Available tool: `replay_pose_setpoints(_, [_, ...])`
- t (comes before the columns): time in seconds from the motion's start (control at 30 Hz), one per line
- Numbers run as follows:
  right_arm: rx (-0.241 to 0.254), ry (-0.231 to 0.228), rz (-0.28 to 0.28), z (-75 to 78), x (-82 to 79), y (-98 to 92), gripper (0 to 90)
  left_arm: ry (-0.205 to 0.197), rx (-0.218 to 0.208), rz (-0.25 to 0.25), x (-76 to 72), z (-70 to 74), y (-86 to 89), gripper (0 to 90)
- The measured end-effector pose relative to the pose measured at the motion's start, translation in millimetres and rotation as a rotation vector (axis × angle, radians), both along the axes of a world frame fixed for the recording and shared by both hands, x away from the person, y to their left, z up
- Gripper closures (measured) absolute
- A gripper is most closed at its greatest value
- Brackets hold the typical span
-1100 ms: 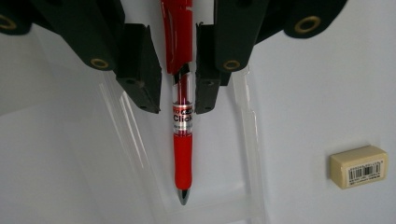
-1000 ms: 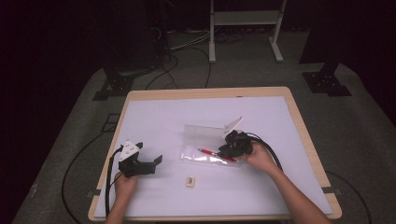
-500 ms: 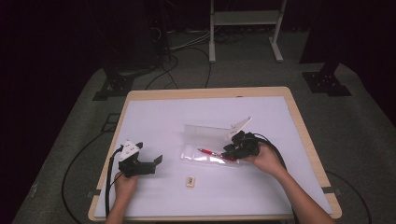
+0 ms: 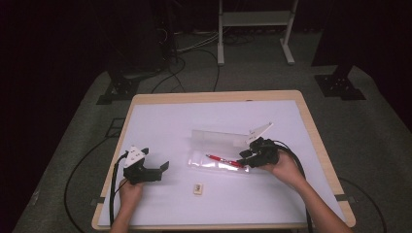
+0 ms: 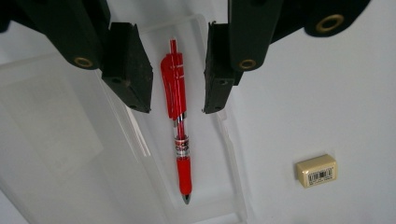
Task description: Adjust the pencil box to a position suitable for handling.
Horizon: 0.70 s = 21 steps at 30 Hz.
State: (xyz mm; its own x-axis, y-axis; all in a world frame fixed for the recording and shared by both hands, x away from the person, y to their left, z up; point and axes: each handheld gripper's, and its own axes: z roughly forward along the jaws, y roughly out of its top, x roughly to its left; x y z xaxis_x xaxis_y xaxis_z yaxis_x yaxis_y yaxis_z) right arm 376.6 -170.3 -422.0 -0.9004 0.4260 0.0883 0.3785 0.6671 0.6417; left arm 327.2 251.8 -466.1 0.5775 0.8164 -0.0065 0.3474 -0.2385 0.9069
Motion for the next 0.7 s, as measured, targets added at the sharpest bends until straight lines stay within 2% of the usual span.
replay_pose_setpoints(0.7, [0.008, -0.011, -0.031, 4.3, -9.5, -21.3, 58.5, 0.000, -0.001, 0.001, 0.1, -0.1, -0.1, 0.0])
